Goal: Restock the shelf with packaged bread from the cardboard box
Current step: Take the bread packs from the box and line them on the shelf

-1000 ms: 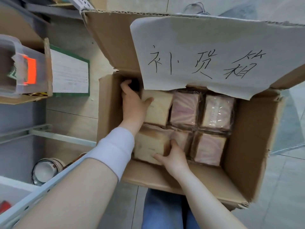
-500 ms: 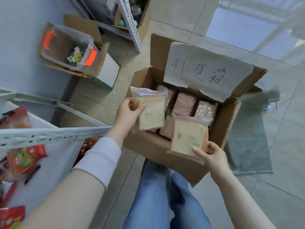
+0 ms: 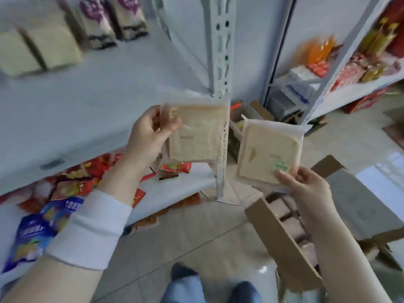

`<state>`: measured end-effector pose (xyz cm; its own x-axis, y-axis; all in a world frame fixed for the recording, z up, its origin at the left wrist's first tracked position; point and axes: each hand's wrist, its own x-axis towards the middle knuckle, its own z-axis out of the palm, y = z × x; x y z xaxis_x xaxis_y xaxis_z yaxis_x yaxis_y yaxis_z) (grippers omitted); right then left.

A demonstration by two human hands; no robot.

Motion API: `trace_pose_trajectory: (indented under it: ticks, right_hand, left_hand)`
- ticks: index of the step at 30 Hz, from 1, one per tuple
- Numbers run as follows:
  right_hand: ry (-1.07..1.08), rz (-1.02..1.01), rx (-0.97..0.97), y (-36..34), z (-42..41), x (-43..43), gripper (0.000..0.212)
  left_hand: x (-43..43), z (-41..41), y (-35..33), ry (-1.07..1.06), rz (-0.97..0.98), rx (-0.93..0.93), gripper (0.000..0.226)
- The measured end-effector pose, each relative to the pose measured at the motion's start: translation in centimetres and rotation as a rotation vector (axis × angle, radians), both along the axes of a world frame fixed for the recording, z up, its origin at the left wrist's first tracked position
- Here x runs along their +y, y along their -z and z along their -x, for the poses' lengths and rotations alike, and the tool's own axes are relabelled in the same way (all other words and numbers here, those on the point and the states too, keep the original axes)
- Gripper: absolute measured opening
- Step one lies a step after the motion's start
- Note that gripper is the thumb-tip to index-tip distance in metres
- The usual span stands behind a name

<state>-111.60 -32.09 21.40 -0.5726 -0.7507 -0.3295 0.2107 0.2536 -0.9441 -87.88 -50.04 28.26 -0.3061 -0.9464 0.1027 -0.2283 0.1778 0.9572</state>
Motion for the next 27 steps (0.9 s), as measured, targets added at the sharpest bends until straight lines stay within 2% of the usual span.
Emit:
trace_pose_trajectory:
  ticks: [5, 12, 21, 24, 27]
  right_hand:
    - [-0.175, 0.138, 0.093, -5.8, -10.7, -12.8, 0.021]
    - [-0.331, 0.179, 0.167, -6.5, -24.3, -28.7, 0.023]
    - [-0.348, 0.225, 0.162, -5.6, -30.2, -45.9, 0.031]
    - [-0.284, 0.222, 0.25, -4.9, -30.5, -49.8, 0.034]
    - [-0.238, 0.177, 0.442, -4.1, -30.6, -51.7, 0.028]
  left_hand:
    - [-6.8, -14.4, -5.1, -0.17, 0.096, 0.043, 0.011]
    - [-18.0, -29.9, -4.6, -0.399, 0.105, 0.062, 0.014]
    - [-32.4, -33.4, -2.5, -0.464, 0.075, 0.185, 0.018]
    - [-36.0, -32.9, -1.5, -0.505, 0.104, 0.145, 0.016]
    - [-37.9, -32.8, -0.4, -0.576, 0.19, 0.034, 0.02]
